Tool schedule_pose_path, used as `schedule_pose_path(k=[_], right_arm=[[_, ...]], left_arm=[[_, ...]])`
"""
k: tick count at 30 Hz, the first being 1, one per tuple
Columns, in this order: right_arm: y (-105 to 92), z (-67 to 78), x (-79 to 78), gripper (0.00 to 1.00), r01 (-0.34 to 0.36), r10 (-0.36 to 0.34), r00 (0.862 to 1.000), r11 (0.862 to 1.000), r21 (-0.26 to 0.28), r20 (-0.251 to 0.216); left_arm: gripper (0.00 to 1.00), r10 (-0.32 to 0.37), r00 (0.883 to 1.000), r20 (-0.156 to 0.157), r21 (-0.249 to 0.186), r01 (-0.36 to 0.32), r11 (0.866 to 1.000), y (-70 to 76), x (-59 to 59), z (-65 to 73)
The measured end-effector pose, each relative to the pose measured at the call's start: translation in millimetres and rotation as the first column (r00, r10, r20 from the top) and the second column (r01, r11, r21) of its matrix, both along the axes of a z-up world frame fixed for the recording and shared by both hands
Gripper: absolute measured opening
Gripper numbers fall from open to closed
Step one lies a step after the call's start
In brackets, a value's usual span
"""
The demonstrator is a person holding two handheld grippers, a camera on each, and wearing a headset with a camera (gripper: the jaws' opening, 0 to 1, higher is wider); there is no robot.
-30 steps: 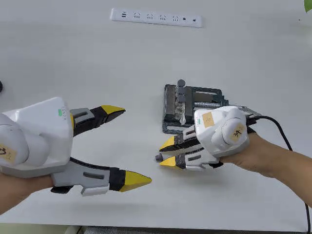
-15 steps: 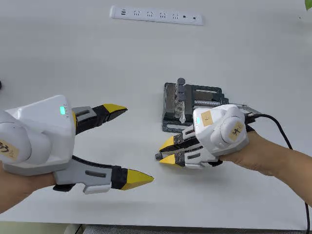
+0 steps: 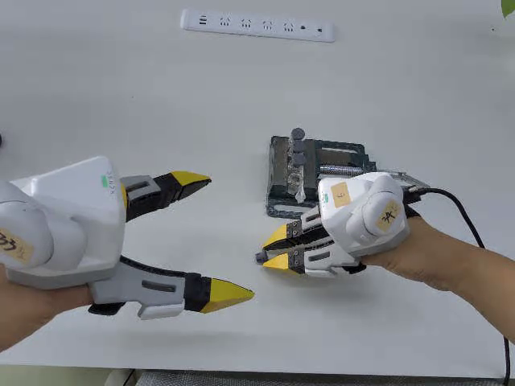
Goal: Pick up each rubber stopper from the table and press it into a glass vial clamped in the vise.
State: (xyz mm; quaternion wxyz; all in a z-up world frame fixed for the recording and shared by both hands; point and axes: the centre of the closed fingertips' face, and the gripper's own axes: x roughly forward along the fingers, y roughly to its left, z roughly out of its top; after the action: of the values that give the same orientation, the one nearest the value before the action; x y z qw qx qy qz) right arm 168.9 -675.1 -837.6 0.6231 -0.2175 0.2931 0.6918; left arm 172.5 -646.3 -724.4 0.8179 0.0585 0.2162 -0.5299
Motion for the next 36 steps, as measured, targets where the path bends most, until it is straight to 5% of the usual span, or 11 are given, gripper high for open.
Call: schedule_pose_path(k=[10,18,26,36], right_arm=[[-3.6,20.9,1.9,0.07,0.029,-0.029,0.999,0.999,0.033,0.012],[-13.8,67.2,7.2,0.07,0.083,-0.089,0.995,0.991,0.105,0.054],[-18.7,120.3,3.3,0.07,0.118,-0.135,0.987,0.976,0.183,0.083],[-23.7,158.4,-4.3,0.07,0.139,-0.168,0.979,0.963,0.231,0.112]], left_arm=[[0.8,0.002,1.0,0.007,-0.001,-0.002,1.0,-0.5,1.8,1.9],[0.71,-0.006,0.999,0.035,-0.004,0.006,1.0,-3.0,5.2,9.2],[0.57,-0.047,0.997,0.066,-0.026,0.049,0.998,-21.4,5.7,23.4],[0.37,-0.07,0.992,0.1,-0.102,0.08,0.992,-34.5,7.3,51.2]])
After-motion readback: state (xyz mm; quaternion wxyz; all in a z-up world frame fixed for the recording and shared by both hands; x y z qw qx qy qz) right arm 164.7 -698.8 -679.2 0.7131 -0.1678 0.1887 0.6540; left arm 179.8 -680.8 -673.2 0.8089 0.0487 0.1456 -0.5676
